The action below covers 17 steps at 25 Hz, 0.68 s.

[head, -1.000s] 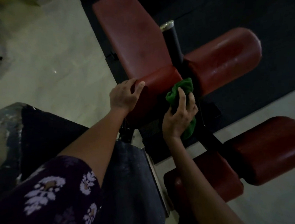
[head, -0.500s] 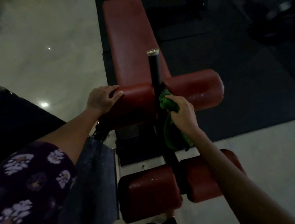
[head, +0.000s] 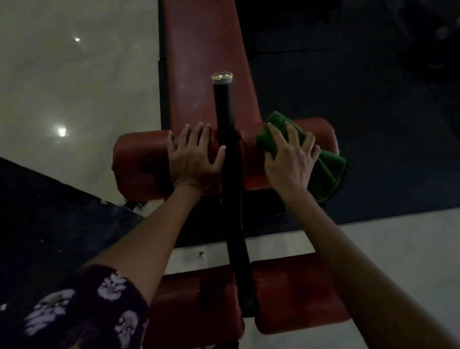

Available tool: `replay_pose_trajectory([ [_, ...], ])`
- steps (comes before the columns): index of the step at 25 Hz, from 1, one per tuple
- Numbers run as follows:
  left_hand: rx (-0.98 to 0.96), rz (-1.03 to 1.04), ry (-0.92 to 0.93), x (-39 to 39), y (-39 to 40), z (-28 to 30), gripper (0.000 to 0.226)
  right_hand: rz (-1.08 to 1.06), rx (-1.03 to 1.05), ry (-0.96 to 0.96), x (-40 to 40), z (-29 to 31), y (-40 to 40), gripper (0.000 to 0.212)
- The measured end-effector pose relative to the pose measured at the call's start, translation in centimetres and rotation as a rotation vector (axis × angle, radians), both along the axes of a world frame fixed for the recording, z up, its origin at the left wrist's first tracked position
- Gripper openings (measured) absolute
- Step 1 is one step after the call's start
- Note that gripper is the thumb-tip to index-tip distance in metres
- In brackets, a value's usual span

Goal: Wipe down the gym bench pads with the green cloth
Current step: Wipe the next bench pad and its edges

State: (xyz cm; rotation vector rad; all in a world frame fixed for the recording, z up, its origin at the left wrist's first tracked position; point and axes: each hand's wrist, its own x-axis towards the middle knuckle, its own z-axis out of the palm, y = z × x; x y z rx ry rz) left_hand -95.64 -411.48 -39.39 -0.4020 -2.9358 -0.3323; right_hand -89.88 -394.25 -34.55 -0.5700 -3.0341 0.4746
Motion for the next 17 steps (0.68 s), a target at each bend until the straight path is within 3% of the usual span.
replay_pose_trajectory([
  [3, 0.006, 0.013, 0.141, -0.1, -0.1, -1.0, 0.058, 0.056, 0.119, -0.023, -0.1, 0.6, 3.2, 0.054],
  [7, 0.014, 0.012, 0.21, -0.1, 0.1, -1.4, 0.056, -0.186, 0.056, -0.138, -2.1, 1.9, 5.8, 0.047],
  [9, 0.025, 0.01, 0.241, -0.2, -0.1, -1.5, 0.055, -0.206, 0.089, -0.183, -3.4, 2.1, 4.2, 0.041],
  [14, 0.025, 0.006, 0.247, -0.3, -0.1, -1.5, 0.055, 0.231, 0.108, -0.151, -5.8, 1.9, -2.1, 0.05],
  [17, 0.026, 0.001, 0.27, -0.4, -0.1, -1.6, 0.054, 0.262, 0.09, -0.173, -5.5, 2.5, 0.1, 0.048],
])
